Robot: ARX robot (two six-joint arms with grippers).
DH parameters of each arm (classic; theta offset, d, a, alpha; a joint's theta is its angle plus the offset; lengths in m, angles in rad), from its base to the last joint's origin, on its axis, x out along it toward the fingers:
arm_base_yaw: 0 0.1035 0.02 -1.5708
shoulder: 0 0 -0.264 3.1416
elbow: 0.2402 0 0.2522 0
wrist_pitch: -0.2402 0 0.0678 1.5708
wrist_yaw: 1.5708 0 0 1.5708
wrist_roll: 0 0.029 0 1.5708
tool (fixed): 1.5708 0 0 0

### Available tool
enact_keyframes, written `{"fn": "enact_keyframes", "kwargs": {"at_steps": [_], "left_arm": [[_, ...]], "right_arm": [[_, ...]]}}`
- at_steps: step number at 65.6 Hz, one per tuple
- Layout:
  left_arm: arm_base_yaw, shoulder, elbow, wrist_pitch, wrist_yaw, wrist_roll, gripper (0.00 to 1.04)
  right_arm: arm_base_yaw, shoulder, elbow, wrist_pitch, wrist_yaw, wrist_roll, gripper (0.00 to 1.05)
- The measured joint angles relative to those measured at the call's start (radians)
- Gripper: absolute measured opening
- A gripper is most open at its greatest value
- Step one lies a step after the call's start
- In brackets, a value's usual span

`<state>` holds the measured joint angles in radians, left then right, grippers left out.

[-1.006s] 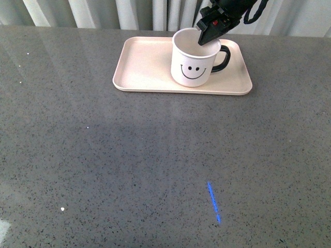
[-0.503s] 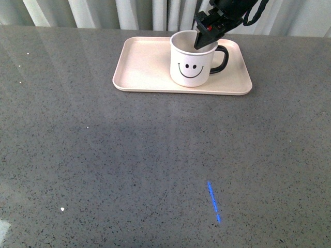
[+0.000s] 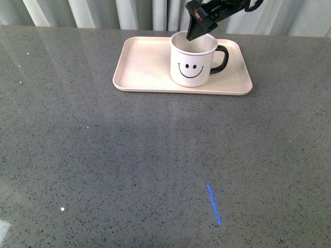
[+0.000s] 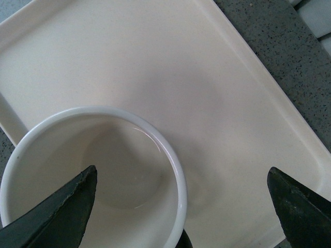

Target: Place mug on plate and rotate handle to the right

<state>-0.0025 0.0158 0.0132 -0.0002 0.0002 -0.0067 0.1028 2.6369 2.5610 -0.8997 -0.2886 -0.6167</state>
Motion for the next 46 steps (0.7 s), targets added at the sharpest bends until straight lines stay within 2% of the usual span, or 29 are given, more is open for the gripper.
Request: {"fn": "enact_keyframes", "kwargs": {"at_steps": [9, 17, 21, 26, 30, 34, 37, 39, 46], "left_arm": [[0.0, 0.0, 0.0, 0.0, 0.0, 0.0, 0.96], [0.0, 0.0, 0.0, 0.0, 0.0, 0.0, 0.95], [0.0, 0.0, 0.0, 0.0, 0.0, 0.0, 0.96], [0.0, 0.0, 0.0, 0.0, 0.0, 0.0, 0.96], [0.0, 0.0, 0.0, 0.0, 0.0, 0.0, 0.95], [0.0, 0.0, 0.0, 0.0, 0.0, 0.0, 0.95], [0.0, 0.0, 0.0, 0.0, 0.0, 0.0, 0.96], [0.0, 0.0, 0.0, 0.0, 0.0, 0.0, 0.95], [0.0, 0.0, 0.0, 0.0, 0.0, 0.0, 0.96]], "right_arm": [[-0.01, -0.149, -0.188, 0.135, -0.053, 0.026, 0.96], [-0.019, -0.373, -0.436, 0.315, -0.113, 0.043, 0.96], [-0.018, -0.439, -0.508, 0.374, -0.083, 0.078, 0.94], [-0.004, -0.56, -0.784, 0.829, 0.213, 0.263, 0.81], [-0.005, -0.638, -1.013, 1.167, 0.343, 0.402, 0.7], [-0.012, -0.713, -1.232, 1.433, 0.368, 0.498, 0.59], [-0.016, -0.753, -1.339, 1.538, 0.369, 0.525, 0.53], [-0.021, -0.804, -1.454, 1.639, 0.367, 0.553, 0.45], [-0.034, -0.904, -1.651, 1.757, 0.359, 0.586, 0.28]]}}
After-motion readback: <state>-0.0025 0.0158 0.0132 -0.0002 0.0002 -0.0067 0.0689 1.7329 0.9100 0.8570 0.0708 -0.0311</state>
